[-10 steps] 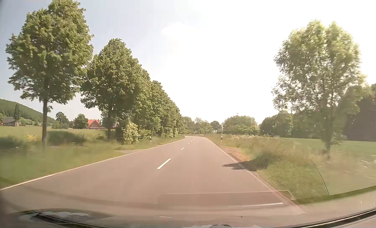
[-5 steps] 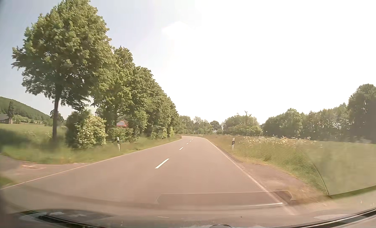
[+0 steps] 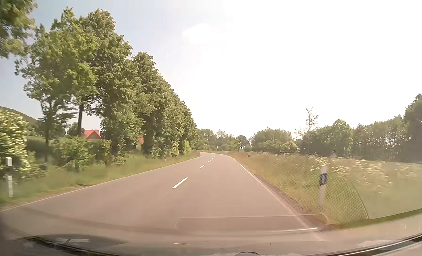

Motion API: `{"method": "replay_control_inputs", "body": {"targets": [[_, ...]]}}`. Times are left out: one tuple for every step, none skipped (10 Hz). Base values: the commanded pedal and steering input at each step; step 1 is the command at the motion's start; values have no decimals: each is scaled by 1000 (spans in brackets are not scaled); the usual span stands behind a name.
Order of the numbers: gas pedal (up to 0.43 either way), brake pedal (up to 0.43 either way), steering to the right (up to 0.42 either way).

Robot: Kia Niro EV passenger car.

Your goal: Follow the waypoints while adhering to traffic rules and regulations

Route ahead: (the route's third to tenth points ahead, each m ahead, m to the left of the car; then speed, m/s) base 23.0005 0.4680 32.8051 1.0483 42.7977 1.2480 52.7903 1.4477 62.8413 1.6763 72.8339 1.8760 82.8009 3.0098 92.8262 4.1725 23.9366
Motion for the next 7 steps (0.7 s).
{"method": "replay_control_inputs", "body": {"targets": [[350, 0, -1], [350, 0, -1], [350, 0, -1], [350, 0, -2], [350, 0, -2], [350, 0, -2], [350, 0, -2]]}}
